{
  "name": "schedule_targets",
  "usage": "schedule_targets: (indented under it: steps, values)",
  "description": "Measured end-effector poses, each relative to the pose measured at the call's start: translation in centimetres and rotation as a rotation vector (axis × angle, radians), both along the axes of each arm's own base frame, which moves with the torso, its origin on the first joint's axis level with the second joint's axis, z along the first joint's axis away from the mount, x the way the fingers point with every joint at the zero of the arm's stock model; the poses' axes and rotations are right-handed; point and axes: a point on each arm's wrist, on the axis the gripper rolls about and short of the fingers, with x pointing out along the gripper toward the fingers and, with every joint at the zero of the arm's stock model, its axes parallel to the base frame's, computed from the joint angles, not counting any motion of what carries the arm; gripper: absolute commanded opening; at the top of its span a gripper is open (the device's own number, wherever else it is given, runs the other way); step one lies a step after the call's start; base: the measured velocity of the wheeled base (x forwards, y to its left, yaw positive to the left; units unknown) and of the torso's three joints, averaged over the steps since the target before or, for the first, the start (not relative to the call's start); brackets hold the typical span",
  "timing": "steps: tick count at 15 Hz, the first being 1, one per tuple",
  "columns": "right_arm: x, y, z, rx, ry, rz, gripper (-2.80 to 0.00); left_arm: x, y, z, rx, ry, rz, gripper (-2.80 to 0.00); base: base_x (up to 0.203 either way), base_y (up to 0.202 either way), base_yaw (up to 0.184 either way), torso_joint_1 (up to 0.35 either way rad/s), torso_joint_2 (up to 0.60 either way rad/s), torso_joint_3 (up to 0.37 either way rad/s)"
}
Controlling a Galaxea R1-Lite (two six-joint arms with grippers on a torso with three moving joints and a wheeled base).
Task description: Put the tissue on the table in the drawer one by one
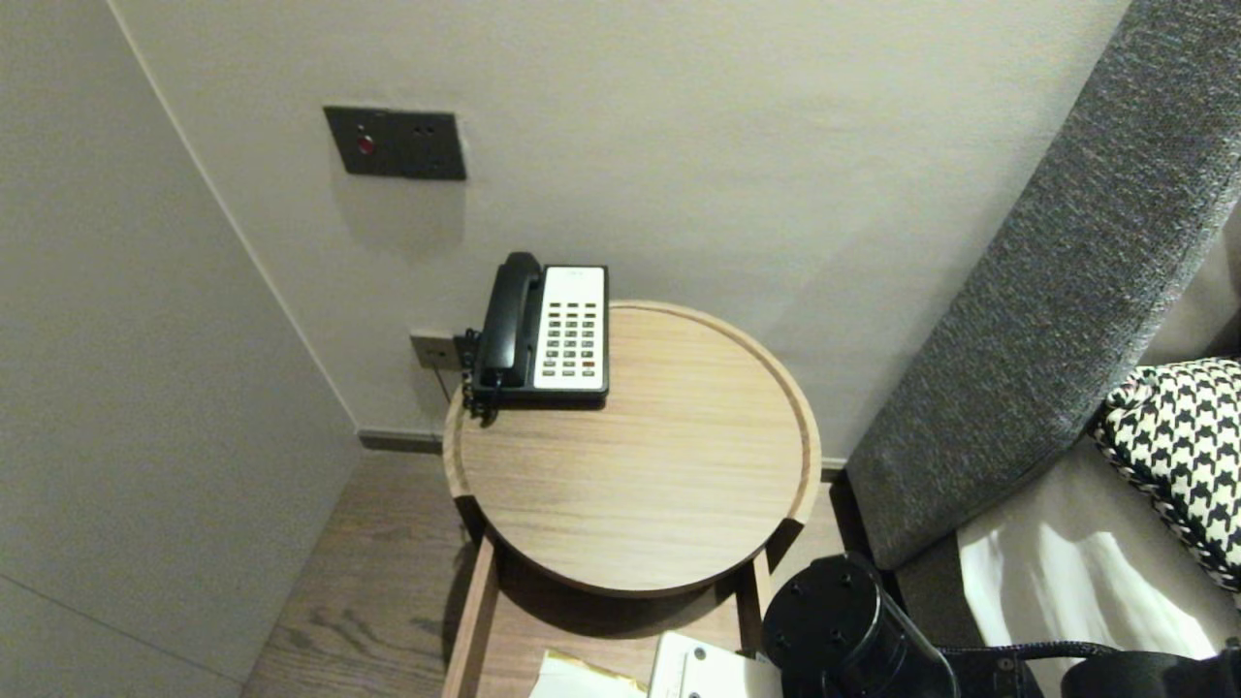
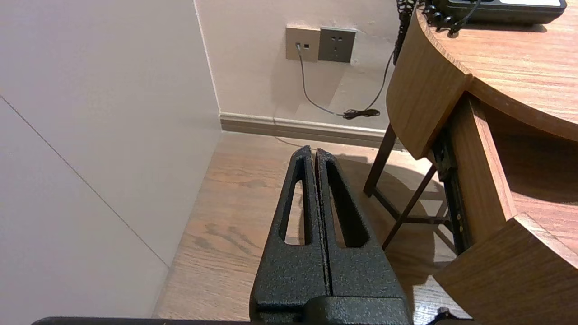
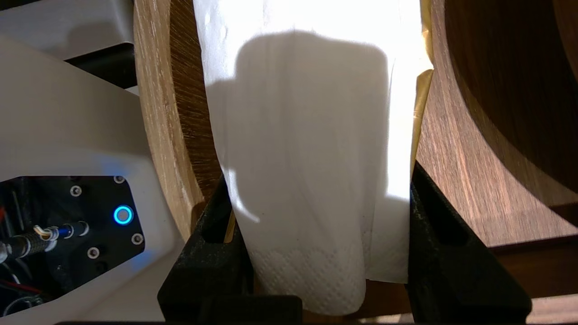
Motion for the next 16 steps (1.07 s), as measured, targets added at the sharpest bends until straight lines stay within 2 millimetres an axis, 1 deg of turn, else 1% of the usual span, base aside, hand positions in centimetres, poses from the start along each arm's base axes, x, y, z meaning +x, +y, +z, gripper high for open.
schedule_targets:
  steps: [5,11,14,16]
  values:
    - [0.7,1.0,-0.4,0.027,-0.056,-0.001,-2.8,0.0,0.0,0.0,0.0,0.0,0.0,-2.8,0.0,0.0,0.0,0.0,0.0,0.0]
    - [1.1,1.3,-1.0,0.016,-0.067,0.004,-2.8,0.0,0.0,0.0,0.0,0.0,0.0,-2.8,0.0,0.0,0.0,0.0,0.0,0.0]
    - [2.1,1.8,-1.3,0.063,-0.095,-0.016,-2.8,0.0,0.0,0.0,0.0,0.0,-0.001,-2.8,0.0,0.0,0.0,0.0,0.0,0.0]
    - [2.6,2.2,-1.8,0.059,-0.09,-0.022,-2.8,0.0,0.0,0.0,0.0,0.0,0.0,-2.8,0.0,0.0,0.0,0.0,0.0,0.0]
